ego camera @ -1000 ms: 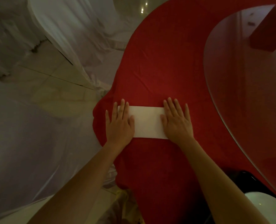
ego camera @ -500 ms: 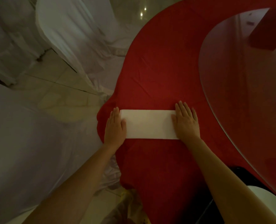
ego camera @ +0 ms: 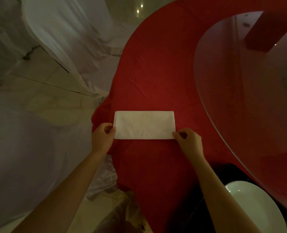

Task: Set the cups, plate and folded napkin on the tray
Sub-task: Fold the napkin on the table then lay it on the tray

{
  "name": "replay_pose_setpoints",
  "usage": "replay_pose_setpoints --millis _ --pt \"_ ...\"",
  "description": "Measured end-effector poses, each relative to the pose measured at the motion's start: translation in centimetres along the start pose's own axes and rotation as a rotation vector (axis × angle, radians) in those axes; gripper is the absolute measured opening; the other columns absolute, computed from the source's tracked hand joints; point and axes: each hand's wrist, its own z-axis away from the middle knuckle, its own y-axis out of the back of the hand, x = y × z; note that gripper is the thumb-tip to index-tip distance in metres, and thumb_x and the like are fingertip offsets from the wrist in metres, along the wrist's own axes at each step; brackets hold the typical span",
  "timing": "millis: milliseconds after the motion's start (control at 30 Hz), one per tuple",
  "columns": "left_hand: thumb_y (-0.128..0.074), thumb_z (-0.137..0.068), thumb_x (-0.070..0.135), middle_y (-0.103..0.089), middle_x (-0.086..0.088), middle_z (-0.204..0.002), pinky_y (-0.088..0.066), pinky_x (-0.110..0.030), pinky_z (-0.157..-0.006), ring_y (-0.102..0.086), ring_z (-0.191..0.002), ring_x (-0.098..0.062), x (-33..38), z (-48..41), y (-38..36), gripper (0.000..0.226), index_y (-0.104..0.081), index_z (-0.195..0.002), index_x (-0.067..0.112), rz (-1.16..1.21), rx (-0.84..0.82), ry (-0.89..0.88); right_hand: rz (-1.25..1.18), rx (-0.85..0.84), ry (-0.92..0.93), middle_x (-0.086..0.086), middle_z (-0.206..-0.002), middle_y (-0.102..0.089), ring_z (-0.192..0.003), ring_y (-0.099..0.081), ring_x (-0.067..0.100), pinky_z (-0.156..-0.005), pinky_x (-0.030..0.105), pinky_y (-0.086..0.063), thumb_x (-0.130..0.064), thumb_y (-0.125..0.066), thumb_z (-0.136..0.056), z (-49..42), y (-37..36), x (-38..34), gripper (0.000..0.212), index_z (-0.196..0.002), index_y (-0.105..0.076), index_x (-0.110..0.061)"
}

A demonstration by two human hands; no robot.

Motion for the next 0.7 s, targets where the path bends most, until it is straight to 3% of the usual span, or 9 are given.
replay_pose_setpoints --millis 200,400,467,600,700 --pt "-0.061 -0.086 0.018 -0.067 -0.012 -0.102 -0.055 -0.046 -0.082 -0.065 -0.089 -0.028 -0.2 1.5 -0.1 0.019 -0.063 -0.102 0.009 0.03 0.009 0.014 -0.039 0.038 -0.027 -0.006 -0.081 -0.058 -0.064 -0.048 -0.001 -0.053 0.011 -0.034 -0.016 -0.068 -0.082 0.2 0.1 -0.3 0.006 -0.087 -0.067 -0.013" --pt "-0.064 -0.085 0.016 -0.068 -0.015 -0.096 -0.05 -0.021 -0.058 -0.063 -0.069 -0.018 -0.2 1.7 -0.1 0.021 -0.062 -0.103 0.006 0.136 0.001 0.085 -0.02 0.051 -0.07 0.0 -0.084 -0.062 -0.067 -0.054 0.01 -0.059 0.025 -0.043 -0.016 -0.062 -0.085 0.2 0.1 -0.2 0.008 -0.088 -0.067 -0.011" --pt "-0.067 -0.083 0.019 -0.069 -0.014 -0.092 -0.052 -0.024 -0.059 -0.064 -0.069 -0.018 -0.3 1.7 0.1 0.021 -0.062 -0.1 0.007 0.139 0.021 0.099 -0.015 0.037 -0.06 -0.004 -0.079 -0.057 -0.061 -0.05 0.005 -0.053 0.021 -0.04 -0.021 -0.061 -0.087 0.2 0.0 -0.4 0.013 -0.092 -0.066 -0.009" --pt "-0.07 -0.08 0.025 -0.067 -0.011 -0.089 -0.056 -0.042 -0.076 -0.066 -0.08 -0.027 -0.1 2.0 0.0 0.022 -0.062 -0.091 0.009 0.109 0.036 0.1 -0.002 0.012 -0.033 -0.008 -0.076 -0.054 -0.061 -0.047 0.0 -0.052 0.016 -0.037 -0.02 -0.064 -0.085 0.2 -0.2 -0.5 0.009 -0.086 -0.064 -0.011" --pt "-0.07 -0.08 0.023 -0.068 -0.013 -0.087 -0.057 -0.04 -0.071 -0.065 -0.07 -0.026 0.2 1.9 -0.3 0.019 -0.064 -0.087 0.006 0.111 0.001 0.125 0.0 0.033 -0.06 -0.008 -0.075 -0.053 -0.06 -0.046 -0.001 -0.05 0.015 -0.033 -0.018 -0.063 -0.086 0.0 -0.1 -0.4 0.008 -0.087 -0.064 -0.01"
